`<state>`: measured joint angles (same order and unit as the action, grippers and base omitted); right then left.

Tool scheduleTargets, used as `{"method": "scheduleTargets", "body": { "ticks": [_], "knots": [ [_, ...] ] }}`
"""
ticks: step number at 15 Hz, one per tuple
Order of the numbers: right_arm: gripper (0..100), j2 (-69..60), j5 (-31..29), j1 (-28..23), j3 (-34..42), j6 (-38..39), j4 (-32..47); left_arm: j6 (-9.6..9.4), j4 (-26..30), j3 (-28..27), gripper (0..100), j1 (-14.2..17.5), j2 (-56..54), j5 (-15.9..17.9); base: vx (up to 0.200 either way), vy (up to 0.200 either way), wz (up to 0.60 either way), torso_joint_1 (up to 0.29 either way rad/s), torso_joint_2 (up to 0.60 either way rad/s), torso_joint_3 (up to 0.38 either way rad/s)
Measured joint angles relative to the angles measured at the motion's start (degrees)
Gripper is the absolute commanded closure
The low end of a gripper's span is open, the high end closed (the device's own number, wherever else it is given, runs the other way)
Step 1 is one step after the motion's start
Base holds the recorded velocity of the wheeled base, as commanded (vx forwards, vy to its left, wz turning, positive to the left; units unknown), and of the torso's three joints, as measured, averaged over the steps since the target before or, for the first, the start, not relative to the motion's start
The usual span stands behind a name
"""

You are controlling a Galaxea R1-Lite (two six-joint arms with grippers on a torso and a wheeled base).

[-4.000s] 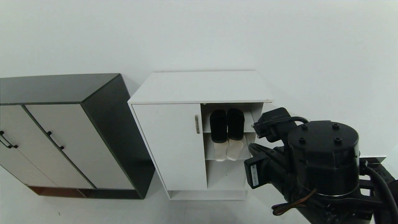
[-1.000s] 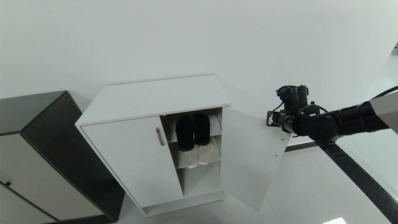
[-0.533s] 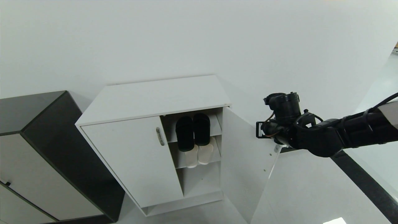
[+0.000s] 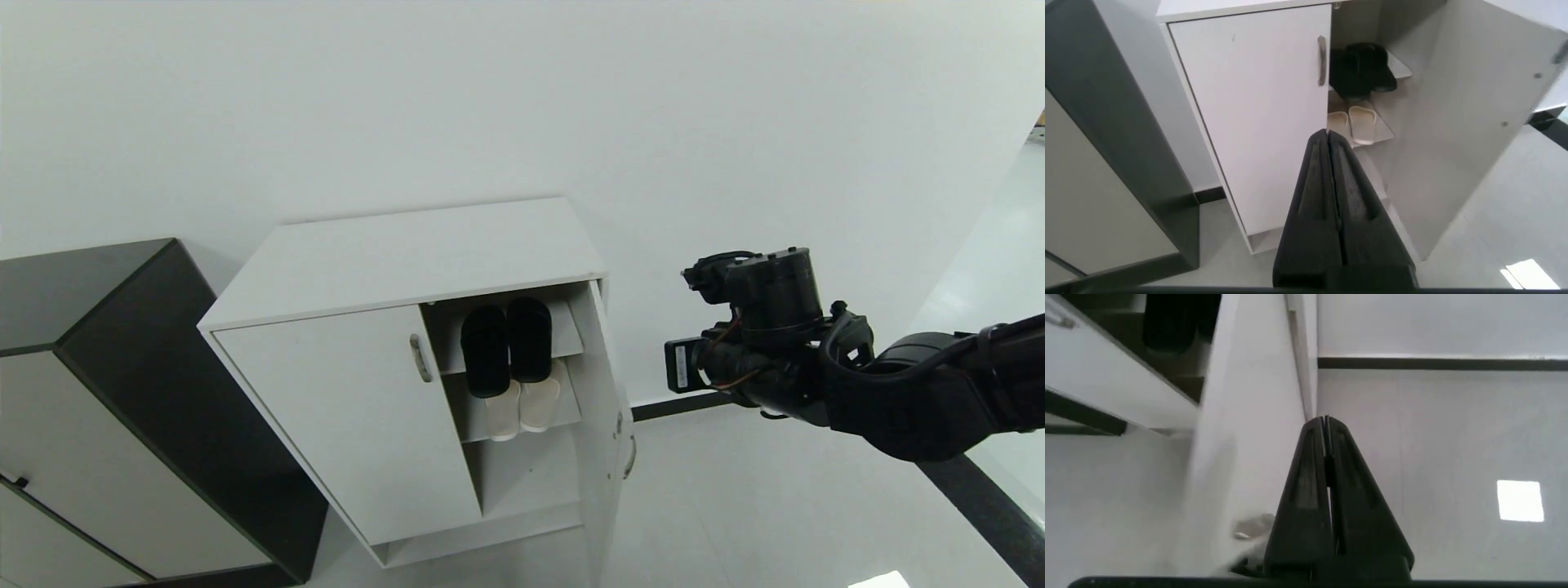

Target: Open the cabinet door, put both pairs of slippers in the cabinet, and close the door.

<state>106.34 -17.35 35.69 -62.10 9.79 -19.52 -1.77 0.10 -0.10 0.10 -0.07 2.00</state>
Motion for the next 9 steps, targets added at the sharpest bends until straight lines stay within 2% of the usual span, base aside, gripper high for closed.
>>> {"method": "scheduleTargets", "body": {
  "ticks": [9],
  "knots": [
    [100,-1.3,0.2,2.6,2.9,-1.7,-3.5,0.0,0.0,0.0,100,0.0,0.0,0.0,0.0,0.0,0.0,0.0,0.0,0.0]
  ]
}}
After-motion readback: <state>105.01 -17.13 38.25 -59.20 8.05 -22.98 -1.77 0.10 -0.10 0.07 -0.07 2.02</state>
